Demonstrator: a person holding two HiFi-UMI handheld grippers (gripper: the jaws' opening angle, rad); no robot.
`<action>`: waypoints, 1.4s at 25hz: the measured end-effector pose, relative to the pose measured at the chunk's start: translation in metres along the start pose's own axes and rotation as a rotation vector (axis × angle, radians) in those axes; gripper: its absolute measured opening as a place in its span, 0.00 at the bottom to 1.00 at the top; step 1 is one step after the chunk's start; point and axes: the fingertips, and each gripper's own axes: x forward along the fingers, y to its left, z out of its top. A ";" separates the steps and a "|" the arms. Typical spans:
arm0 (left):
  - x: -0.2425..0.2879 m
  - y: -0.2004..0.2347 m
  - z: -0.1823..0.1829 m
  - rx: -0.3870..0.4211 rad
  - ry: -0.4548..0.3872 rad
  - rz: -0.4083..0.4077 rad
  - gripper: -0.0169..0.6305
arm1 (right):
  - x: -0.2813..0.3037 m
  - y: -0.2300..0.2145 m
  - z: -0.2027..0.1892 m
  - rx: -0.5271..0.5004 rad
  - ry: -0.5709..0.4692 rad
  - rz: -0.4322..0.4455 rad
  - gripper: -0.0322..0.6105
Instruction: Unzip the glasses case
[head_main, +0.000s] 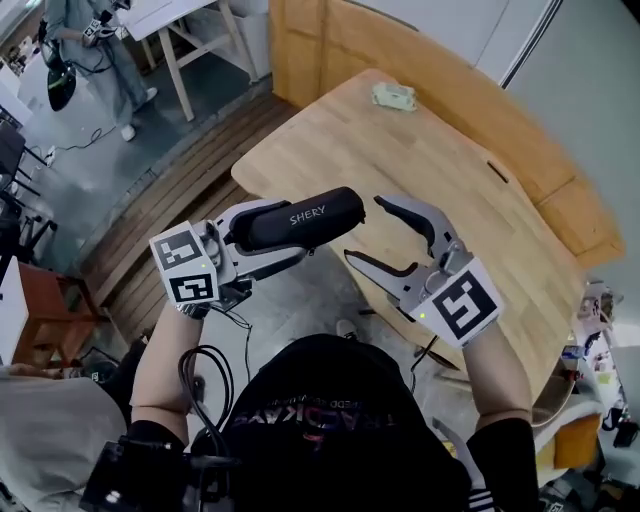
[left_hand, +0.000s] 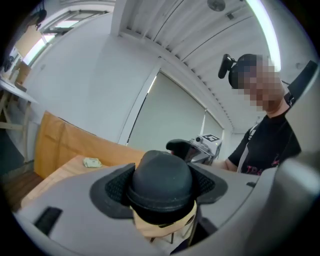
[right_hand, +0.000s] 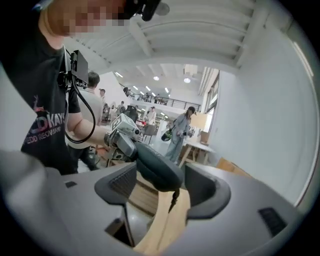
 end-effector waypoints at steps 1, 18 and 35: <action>-0.002 0.002 0.005 0.009 0.001 0.014 0.54 | -0.001 0.006 0.000 0.001 -0.005 -0.035 0.52; 0.009 0.018 0.029 -0.109 -0.001 0.169 0.54 | 0.042 0.024 0.009 -0.347 -0.066 -0.571 0.27; 0.013 0.013 0.022 -0.178 -0.021 0.204 0.54 | 0.035 0.025 0.017 -0.370 -0.047 -0.643 0.20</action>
